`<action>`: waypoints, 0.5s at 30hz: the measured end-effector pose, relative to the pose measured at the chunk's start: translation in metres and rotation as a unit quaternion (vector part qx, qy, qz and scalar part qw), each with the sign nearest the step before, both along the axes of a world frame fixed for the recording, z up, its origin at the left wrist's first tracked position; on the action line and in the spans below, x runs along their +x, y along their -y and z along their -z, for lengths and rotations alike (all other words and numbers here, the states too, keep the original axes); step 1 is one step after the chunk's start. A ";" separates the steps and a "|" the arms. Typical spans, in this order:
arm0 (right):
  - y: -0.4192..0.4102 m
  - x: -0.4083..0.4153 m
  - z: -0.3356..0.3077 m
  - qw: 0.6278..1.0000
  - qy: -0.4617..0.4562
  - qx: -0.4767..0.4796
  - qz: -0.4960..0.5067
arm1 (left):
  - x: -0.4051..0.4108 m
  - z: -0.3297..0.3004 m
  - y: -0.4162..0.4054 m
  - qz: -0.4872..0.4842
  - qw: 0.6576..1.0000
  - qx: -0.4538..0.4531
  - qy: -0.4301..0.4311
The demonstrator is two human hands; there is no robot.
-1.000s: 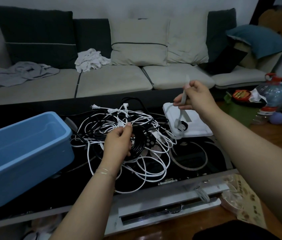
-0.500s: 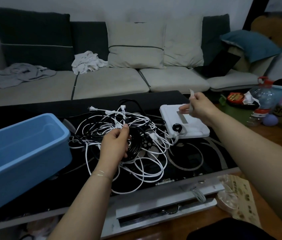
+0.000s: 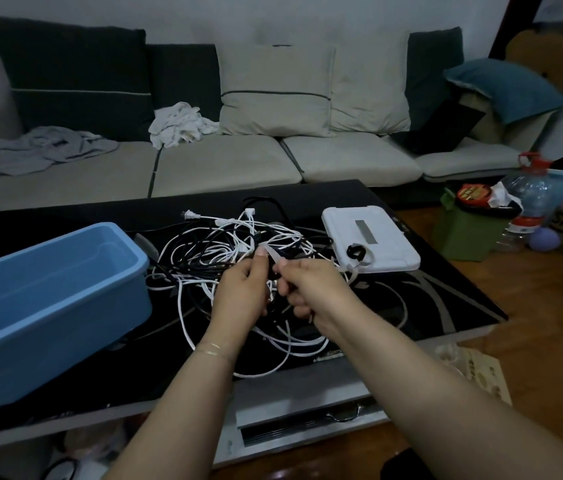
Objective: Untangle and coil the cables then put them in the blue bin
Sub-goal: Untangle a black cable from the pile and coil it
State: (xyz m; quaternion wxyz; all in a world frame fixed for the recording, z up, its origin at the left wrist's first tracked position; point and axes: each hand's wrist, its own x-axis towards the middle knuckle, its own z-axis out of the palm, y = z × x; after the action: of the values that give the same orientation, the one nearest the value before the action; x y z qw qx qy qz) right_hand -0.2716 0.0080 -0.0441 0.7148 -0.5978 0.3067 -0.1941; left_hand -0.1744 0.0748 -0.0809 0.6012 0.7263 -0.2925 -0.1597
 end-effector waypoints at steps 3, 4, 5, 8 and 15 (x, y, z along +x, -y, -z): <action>-0.002 0.001 0.005 1.000 0.008 -0.006 0.006 | -0.002 -0.003 -0.005 -0.002 1.000 0.009 0.004; -0.004 0.002 0.006 1.000 0.007 -0.007 0.001 | -0.003 -0.004 -0.007 -0.003 1.000 0.008 0.003; -0.005 0.003 0.007 1.000 0.003 -0.010 -0.007 | -0.004 -0.005 -0.009 -0.004 1.000 0.003 -0.002; -0.013 0.006 0.012 0.999 -0.006 -0.019 -0.036 | -0.007 -0.009 -0.016 -0.006 1.000 -0.010 -0.025; -0.007 0.002 0.004 0.942 -0.123 -0.310 -0.047 | 0.003 -0.020 -0.031 -0.010 1.000 -0.005 -0.024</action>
State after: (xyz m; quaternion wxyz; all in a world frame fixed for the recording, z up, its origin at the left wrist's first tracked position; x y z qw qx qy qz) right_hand -0.2699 0.0151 -0.0481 0.4592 -0.8228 0.2886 -0.1701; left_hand -0.1714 0.1062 -0.0612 0.6134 0.7218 -0.2720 -0.1697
